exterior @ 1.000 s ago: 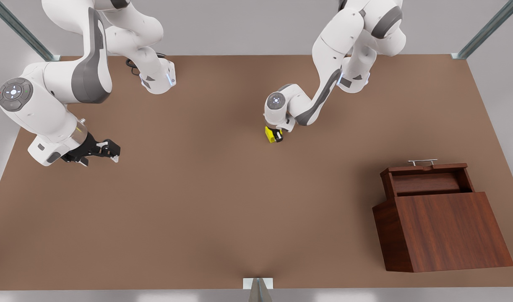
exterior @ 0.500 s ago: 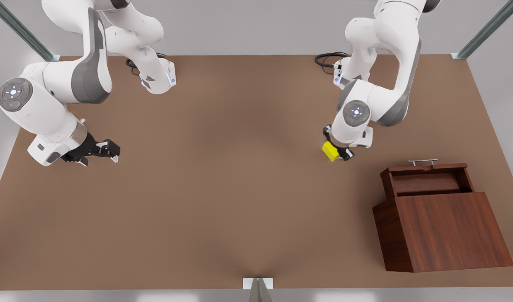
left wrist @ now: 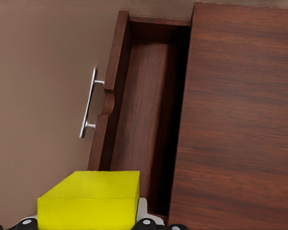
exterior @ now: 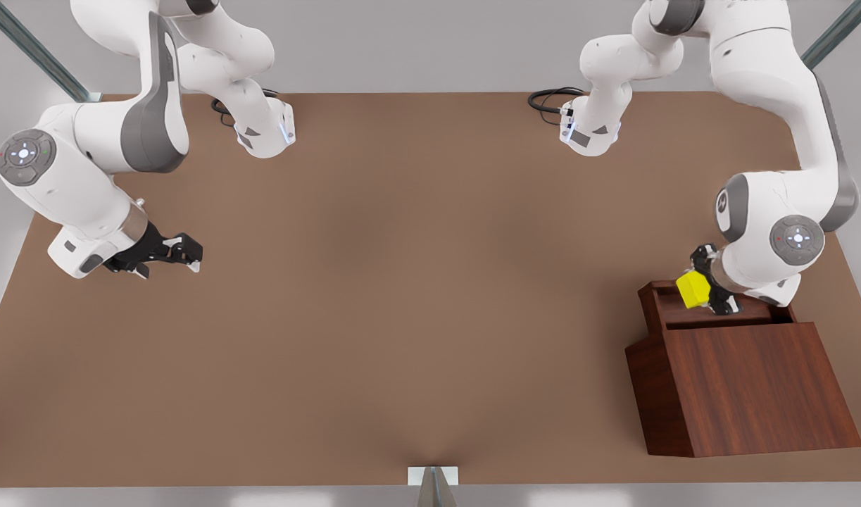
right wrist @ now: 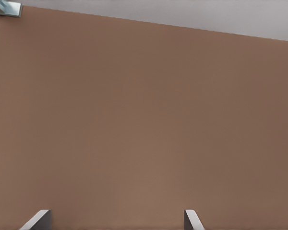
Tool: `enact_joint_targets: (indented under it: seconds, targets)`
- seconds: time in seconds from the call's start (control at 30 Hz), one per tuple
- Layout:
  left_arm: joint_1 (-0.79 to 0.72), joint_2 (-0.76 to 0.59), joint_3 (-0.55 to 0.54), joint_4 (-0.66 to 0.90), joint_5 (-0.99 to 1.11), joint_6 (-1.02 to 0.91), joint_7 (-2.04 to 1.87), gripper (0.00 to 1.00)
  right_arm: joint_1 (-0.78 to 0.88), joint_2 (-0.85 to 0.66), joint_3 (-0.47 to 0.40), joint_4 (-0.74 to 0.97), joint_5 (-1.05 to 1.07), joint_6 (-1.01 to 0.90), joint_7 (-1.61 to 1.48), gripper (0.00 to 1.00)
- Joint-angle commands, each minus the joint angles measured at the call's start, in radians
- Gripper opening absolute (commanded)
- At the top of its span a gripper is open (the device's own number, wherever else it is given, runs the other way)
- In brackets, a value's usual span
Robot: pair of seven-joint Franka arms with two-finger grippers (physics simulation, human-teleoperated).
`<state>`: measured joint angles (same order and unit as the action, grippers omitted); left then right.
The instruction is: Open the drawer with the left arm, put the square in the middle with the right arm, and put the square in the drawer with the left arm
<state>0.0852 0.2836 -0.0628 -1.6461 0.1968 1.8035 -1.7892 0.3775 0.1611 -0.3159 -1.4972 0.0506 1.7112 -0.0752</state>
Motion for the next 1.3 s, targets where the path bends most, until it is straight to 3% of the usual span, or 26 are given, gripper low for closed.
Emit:
enact_joint_targets:
  seconds: [0.0, 0.27, 0.6, 0.63, 0.67, 0.7, 0.87, 0.97, 1.1, 1.27]
  targets:
    - [0.004, 0.002, 0.000, -0.011, 0.055, 0.011, 0.002, 0.71, 0.000, 0.000, 0.000, 0.000, 0.000, 0.001, -0.002, 1.00]
    - [0.062, 0.072, 0.000, -0.037, 0.104, 0.134, 0.056, 0.71, 0.000, 0.000, 0.000, 0.000, 0.000, -0.005, 0.000, 1.00]
    - [0.080, 0.081, 0.000, -0.049, 0.148, 0.140, 0.059, 0.75, 0.001, -0.018, 0.000, 0.000, 0.000, -0.070, 0.008, 1.00]
    - [0.079, 0.081, 0.000, -0.047, 0.148, 0.140, 0.059, 0.77, 0.000, -0.017, 0.000, 0.000, 0.000, -0.068, 0.006, 1.00]
    - [0.079, 0.081, 0.000, -0.047, 0.150, 0.139, 0.059, 0.92, 0.000, -0.017, 0.000, 0.000, 0.000, -0.068, 0.006, 1.00]
    - [0.080, 0.081, 0.000, -0.047, 0.159, 0.139, 0.059, 1.00, 0.000, -0.017, 0.000, 0.000, 0.000, -0.067, 0.006, 1.00]
    - [0.079, 0.072, -0.003, -0.031, 0.202, 0.117, 0.074, 1.00, 0.001, -0.014, 0.001, 0.002, 0.002, -0.059, 0.006, 1.00]
    - [0.076, -0.041, -0.144, 0.124, 0.046, -0.272, 0.660, 1.00, 0.003, -0.012, 0.003, 0.003, 0.000, -0.055, 0.006, 1.00]
    - [-0.001, -0.060, -0.131, 0.292, -0.062, -0.394, 1.560, 1.00, 0.003, -0.014, 0.003, 0.002, 0.000, -0.055, 0.003, 1.00]
    - [-0.032, -0.029, -0.152, 0.354, -0.088, -0.400, 1.573, 1.00, 0.000, -0.012, 0.003, 0.002, 0.002, -0.055, 0.003, 1.00]
